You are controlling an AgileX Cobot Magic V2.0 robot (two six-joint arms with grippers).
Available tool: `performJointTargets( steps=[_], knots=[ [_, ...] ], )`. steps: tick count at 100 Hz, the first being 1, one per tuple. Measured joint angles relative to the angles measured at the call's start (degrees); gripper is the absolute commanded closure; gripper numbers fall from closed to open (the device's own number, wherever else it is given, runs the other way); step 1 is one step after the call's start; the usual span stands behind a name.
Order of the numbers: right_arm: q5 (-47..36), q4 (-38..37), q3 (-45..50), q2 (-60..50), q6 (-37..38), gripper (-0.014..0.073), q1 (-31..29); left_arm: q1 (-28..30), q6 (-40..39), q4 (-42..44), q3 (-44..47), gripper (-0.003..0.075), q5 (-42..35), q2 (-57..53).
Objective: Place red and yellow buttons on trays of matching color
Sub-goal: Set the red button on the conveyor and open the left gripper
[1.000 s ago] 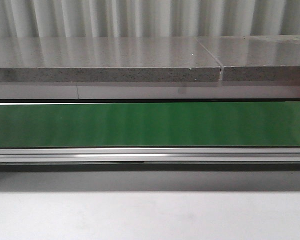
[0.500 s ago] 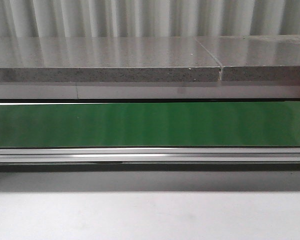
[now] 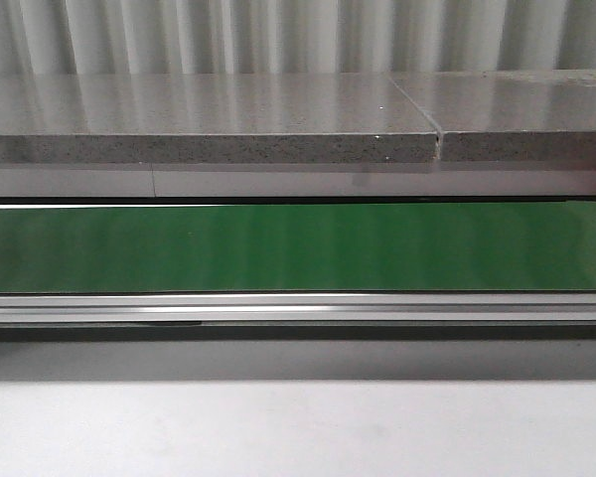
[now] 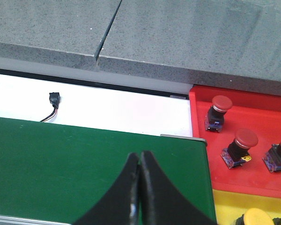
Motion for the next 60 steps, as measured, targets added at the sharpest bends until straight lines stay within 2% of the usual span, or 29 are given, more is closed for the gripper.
performJointTargets(
  steps=[11,23,30,37,60],
  knots=[
    [0.0,0.0,0.0,0.0,0.0,0.0662,0.0,0.0,0.0,-0.3,0.0,0.0498,0.8,0.0],
    [0.0,0.0,0.0,0.0,0.0,0.0662,0.0,-0.1,0.0,-0.6,0.0,0.0269,1.7,0.0],
    [0.0,0.0,0.0,0.0,0.0,0.0662,0.0,-0.1,0.0,-0.4,0.0,0.0183,2.6,0.1],
    [0.0,0.0,0.0,0.0,0.0,0.0662,0.0,-0.1,0.0,-0.2,0.0,0.0152,2.9,0.1],
    [0.0,0.0,0.0,0.0,0.0,0.0662,0.0,-0.1,0.0,-0.2,0.0,0.0152,3.5,-2.1]
  ],
)
